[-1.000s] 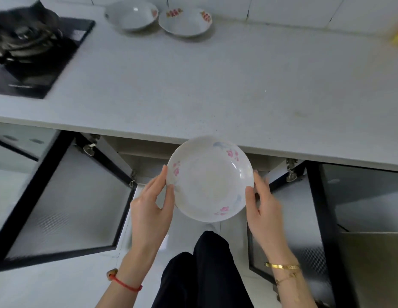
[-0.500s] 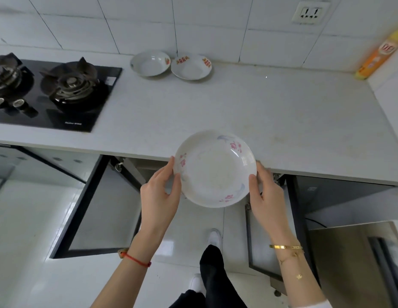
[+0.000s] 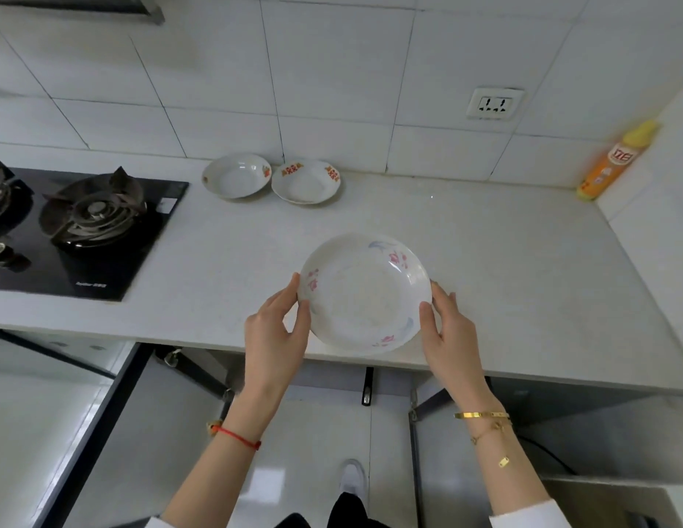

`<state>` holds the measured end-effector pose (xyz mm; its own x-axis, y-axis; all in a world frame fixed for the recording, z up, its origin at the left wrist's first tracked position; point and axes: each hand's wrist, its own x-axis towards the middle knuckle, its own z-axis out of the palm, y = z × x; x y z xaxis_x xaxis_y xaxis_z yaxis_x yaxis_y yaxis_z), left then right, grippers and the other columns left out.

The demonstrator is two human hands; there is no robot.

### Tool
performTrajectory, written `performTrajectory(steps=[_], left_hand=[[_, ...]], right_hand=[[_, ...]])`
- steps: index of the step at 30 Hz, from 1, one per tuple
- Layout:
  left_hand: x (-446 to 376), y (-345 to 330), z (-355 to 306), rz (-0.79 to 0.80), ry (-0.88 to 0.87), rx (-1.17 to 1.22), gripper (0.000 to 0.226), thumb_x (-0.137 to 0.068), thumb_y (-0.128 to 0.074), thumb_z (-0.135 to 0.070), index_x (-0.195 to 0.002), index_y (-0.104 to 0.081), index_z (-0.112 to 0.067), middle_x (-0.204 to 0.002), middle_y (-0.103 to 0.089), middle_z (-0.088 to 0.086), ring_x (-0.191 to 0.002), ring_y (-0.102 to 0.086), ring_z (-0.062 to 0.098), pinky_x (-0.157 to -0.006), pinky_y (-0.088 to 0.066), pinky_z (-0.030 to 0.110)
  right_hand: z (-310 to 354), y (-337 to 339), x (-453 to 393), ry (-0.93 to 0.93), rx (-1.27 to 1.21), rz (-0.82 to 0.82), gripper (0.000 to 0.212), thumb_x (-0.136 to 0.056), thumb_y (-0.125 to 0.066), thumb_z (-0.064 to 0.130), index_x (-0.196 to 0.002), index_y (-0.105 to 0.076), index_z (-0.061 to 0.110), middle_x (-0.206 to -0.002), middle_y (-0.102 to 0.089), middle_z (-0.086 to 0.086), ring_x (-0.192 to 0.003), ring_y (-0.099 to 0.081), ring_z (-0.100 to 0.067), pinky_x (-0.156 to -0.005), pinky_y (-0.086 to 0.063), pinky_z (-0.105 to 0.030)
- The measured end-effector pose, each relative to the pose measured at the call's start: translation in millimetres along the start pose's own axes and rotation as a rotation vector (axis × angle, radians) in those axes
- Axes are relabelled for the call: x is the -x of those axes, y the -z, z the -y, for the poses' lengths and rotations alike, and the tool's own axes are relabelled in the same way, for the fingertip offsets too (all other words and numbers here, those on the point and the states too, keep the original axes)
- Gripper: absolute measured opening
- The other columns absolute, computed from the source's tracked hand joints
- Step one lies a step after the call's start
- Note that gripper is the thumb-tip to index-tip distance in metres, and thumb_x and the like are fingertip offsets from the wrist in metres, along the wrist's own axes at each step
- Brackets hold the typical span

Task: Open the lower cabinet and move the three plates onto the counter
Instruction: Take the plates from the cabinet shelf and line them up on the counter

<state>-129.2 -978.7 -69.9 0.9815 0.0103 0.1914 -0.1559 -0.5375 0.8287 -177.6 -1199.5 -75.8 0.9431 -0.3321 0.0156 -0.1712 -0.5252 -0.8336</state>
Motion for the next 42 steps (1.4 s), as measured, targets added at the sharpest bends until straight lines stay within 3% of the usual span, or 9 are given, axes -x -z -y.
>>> performTrajectory(steps=[4,9,14,19,24,28,31,39,42], left_hand=[[-34.9,-19.9,-4.4,-0.02,-0.008,-0.027,0.039,-0.096,-0.054,-0.018,-0.135,-0.056,-0.019,-0.112,-0.051,-0.03,-0.098,-0.041,-0.029,-0.077,-0.029,-0.008],[-76.1,-37.4,-4.3,-0.004,-0.024,-0.03,0.038,-0.096,-0.055,-0.018,-0.134,-0.056,-0.017,-0.115,-0.052,-0.027,-0.093,-0.043,-0.034,-0.077,-0.03,-0.009],[-120.9,-51.7,-2.0,0.009,-0.052,-0.057,0.038,-0.096,-0.055,-0.02,-0.134,-0.057,-0.018,-0.12,-0.057,-0.021,-0.101,-0.05,-0.017,-0.08,-0.031,-0.008],[-166.2,-64.6,0.3,0.03,-0.081,-0.06,0.037,-0.096,-0.056,-0.019,-0.132,-0.058,-0.02,-0.127,-0.063,-0.01,-0.105,-0.05,-0.013,-0.082,-0.031,-0.009],[-211.4,-76.1,4.2,0.082,-0.105,-0.044,0.038,-0.096,-0.054,-0.022,-0.134,-0.057,-0.023,-0.129,-0.061,-0.012,-0.11,-0.059,0.0,-0.082,-0.032,-0.008],[-241.7,-88.4,10.8,0.104,-0.093,-0.038,0.038,-0.096,-0.055,-0.021,-0.134,-0.057,-0.019,-0.128,-0.063,-0.007,-0.108,-0.049,-0.013,-0.082,-0.029,-0.01],[-261.6,-98.6,13.6,0.119,-0.1,-0.03,0.039,-0.096,-0.056,-0.019,-0.135,-0.056,-0.018,-0.123,-0.066,-0.005,-0.103,-0.049,-0.013,-0.08,-0.03,-0.01],[-306.1,-131.5,25.3,0.2,-0.072,-0.04,0.044,-0.097,-0.053,-0.018,-0.141,-0.048,-0.015,-0.123,-0.066,0.002,-0.112,-0.061,0.016,-0.082,-0.029,-0.01],[-322.6,-147.5,31.7,0.231,-0.067,-0.064,0.046,-0.098,-0.051,-0.019,-0.143,-0.045,-0.016,-0.128,-0.064,0.002,-0.116,-0.059,0.018,-0.094,-0.037,0.009]], right_hand=[[-9.0,2.8,-41.9,0.022,0.022,0.008,0.04,-0.103,-0.034,0.027,-0.142,-0.04,0.025,-0.086,-0.066,0.004,-0.127,-0.048,-0.034,-0.115,-0.011,-0.014],[-18.8,-0.9,-86.6,0.025,0.023,-0.007,0.042,-0.101,-0.032,0.034,-0.141,-0.041,0.026,-0.079,-0.065,0.007,-0.112,-0.056,-0.045,-0.102,-0.005,0.008],[-5.3,-2.4,-124.3,0.026,0.011,-0.047,0.04,-0.102,-0.035,0.023,-0.142,-0.042,0.022,-0.089,-0.071,-0.01,-0.108,-0.059,-0.019,-0.123,-0.014,-0.033],[0.7,-8.1,-163.7,0.034,0.05,-0.129,0.036,-0.101,-0.037,0.017,-0.135,-0.047,0.02,-0.071,-0.067,0.0,-0.068,-0.061,-0.013,-0.122,-0.012,-0.029],[2.1,-15.7,-201.1,0.029,0.057,-0.172,0.036,-0.102,-0.036,0.019,-0.136,-0.045,0.021,-0.078,-0.069,-0.001,-0.072,-0.061,-0.011,-0.123,-0.012,-0.03],[-0.3,-22.8,-231.5,-0.009,0.077,-0.183,0.036,-0.101,-0.036,0.018,-0.136,-0.046,0.018,-0.07,-0.064,0.0,-0.062,-0.057,-0.012,-0.123,-0.014,-0.034],[-5.2,-26.3,-252.9,-0.046,0.054,-0.16,0.037,-0.102,-0.035,0.021,-0.137,-0.045,0.018,-0.082,-0.065,0.005,-0.088,-0.062,-0.04,-0.123,-0.01,-0.031],[-24.1,-33.6,-312.6,-0.078,0.061,-0.119,0.038,-0.101,-0.034,0.021,-0.138,-0.044,0.022,-0.062,-0.062,0.009,-0.07,-0.051,-0.035,-0.123,-0.015,-0.04],[-34.8,-34.1,-337.6,-0.071,0.073,-0.095,0.038,-0.101,-0.034,0.019,-0.138,-0.044,0.021,-0.064,-0.065,-0.005,-0.069,-0.062,-0.021,-0.123,-0.015,-0.039]])
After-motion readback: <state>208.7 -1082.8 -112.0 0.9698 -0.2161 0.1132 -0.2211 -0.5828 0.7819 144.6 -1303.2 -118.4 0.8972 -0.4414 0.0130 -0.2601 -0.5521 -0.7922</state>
